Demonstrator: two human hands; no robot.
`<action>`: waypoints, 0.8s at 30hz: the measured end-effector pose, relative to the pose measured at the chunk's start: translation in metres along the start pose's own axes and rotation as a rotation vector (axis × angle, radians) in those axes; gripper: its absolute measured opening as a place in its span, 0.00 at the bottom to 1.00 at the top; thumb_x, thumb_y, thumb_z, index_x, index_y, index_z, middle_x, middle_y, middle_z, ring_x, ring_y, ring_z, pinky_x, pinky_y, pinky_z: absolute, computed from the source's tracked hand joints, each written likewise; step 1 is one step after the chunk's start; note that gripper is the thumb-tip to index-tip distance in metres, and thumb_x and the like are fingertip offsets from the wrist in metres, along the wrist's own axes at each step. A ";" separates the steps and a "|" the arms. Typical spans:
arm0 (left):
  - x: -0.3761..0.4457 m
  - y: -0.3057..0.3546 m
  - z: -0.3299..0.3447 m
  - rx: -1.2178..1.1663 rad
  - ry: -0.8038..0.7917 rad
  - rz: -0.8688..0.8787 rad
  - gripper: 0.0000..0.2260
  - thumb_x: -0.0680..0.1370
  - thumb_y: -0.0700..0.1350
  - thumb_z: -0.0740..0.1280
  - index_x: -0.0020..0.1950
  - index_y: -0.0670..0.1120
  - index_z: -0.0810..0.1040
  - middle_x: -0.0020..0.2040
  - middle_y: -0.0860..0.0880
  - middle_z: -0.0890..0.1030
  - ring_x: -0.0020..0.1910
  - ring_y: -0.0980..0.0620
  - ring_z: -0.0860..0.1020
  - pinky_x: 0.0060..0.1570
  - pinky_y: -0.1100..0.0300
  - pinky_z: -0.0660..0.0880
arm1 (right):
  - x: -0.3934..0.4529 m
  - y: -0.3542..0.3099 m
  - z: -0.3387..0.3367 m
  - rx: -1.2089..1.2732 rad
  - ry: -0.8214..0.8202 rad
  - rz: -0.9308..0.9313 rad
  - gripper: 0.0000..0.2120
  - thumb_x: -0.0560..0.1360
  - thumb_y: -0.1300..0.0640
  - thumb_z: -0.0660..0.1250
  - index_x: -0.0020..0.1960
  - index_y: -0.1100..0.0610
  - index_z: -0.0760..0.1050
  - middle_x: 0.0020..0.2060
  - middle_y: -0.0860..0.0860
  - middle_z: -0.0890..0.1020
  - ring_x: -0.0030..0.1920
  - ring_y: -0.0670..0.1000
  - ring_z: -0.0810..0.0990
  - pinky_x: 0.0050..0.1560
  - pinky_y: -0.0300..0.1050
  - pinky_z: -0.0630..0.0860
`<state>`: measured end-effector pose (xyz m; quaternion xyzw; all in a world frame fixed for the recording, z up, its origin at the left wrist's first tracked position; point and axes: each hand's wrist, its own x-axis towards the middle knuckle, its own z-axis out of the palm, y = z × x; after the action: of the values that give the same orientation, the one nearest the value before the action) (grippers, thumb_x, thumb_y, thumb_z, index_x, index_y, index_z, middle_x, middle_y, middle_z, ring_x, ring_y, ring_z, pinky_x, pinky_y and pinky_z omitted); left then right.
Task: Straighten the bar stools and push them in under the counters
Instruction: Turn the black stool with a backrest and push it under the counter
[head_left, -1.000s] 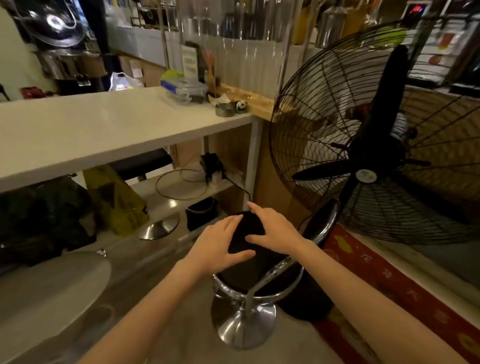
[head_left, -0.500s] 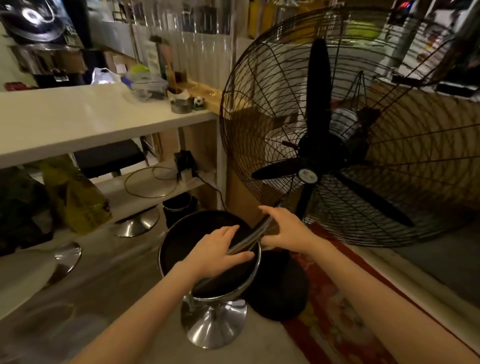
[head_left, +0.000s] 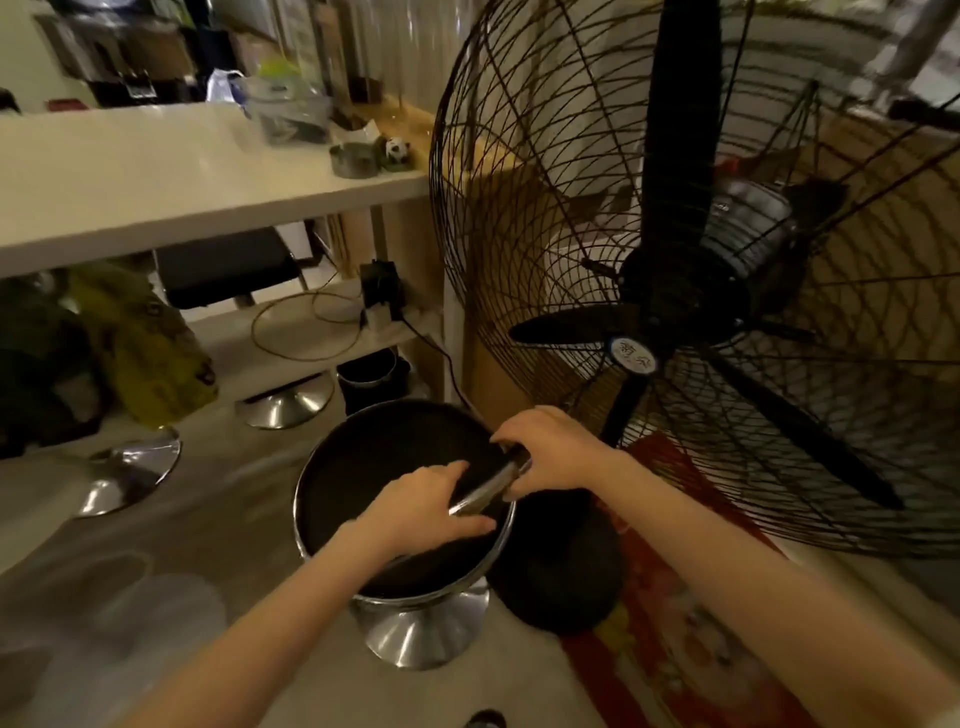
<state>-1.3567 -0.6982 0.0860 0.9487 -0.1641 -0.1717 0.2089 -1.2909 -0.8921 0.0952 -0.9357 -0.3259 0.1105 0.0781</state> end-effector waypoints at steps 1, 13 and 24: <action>0.002 -0.001 0.003 0.022 -0.021 -0.024 0.35 0.72 0.63 0.65 0.72 0.47 0.62 0.61 0.48 0.76 0.54 0.52 0.77 0.51 0.58 0.75 | 0.004 0.002 0.000 0.004 -0.019 -0.023 0.32 0.65 0.42 0.74 0.66 0.52 0.70 0.61 0.48 0.76 0.63 0.49 0.70 0.65 0.47 0.63; -0.002 0.009 0.013 0.291 0.029 -0.148 0.31 0.70 0.58 0.68 0.70 0.51 0.64 0.53 0.50 0.80 0.49 0.51 0.78 0.46 0.58 0.75 | 0.024 0.021 0.017 -0.216 0.019 -0.258 0.27 0.68 0.28 0.59 0.40 0.52 0.77 0.33 0.48 0.80 0.34 0.48 0.77 0.38 0.49 0.76; -0.009 0.029 0.031 0.481 0.223 -0.420 0.20 0.76 0.48 0.64 0.67 0.52 0.67 0.51 0.47 0.81 0.49 0.46 0.80 0.44 0.54 0.76 | 0.019 0.012 0.016 -0.343 0.013 -0.258 0.10 0.72 0.46 0.67 0.51 0.48 0.76 0.43 0.48 0.82 0.46 0.51 0.79 0.38 0.44 0.70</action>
<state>-1.3841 -0.7297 0.0749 0.9968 0.0229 -0.0623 -0.0443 -1.2736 -0.8879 0.0740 -0.8864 -0.4567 0.0363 -0.0668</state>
